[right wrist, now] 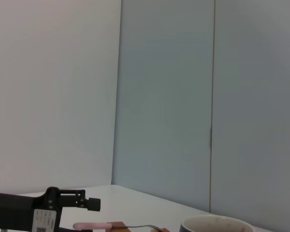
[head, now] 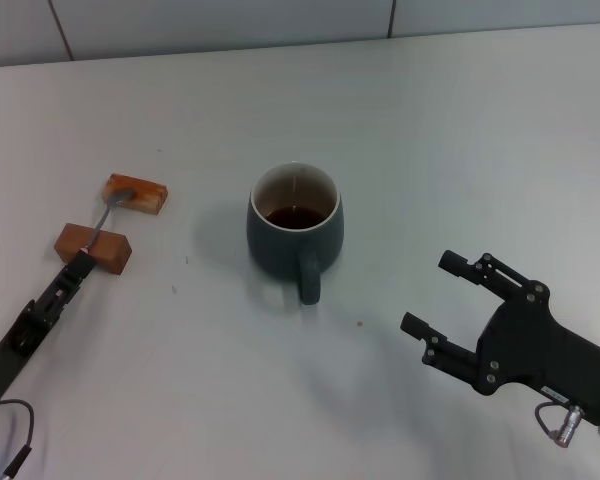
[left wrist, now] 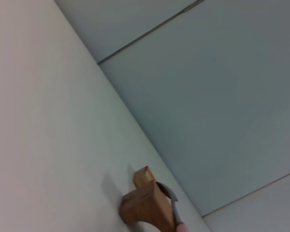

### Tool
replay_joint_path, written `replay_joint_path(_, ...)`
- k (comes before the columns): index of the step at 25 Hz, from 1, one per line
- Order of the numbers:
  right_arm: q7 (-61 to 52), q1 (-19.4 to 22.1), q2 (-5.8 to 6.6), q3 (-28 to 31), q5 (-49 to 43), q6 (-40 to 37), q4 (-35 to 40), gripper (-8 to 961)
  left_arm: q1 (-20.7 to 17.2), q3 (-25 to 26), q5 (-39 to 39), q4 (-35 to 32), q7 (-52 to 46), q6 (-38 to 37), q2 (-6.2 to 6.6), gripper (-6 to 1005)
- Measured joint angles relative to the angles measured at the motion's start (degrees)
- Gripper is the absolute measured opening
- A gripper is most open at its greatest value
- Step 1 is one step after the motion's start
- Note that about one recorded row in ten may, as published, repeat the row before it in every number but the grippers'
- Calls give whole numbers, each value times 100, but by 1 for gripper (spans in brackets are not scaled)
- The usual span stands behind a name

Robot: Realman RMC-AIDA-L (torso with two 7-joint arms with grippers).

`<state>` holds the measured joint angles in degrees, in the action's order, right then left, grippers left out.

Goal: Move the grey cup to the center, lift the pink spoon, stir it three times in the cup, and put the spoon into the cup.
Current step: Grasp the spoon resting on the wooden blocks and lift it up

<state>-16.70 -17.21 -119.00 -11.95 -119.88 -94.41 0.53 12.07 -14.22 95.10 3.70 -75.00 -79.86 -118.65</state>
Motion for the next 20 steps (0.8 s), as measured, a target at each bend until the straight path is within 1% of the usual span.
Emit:
replay_joint_path(5, 0, -1, 0, -1, 0, 2, 3, 762, 45, 12, 0, 8, -71, 121, 0, 669)
replay_joint_path(20, 0, -10, 0, -8, 0, 2, 9, 761, 81, 29, -31, 71, -94, 162, 0, 637)
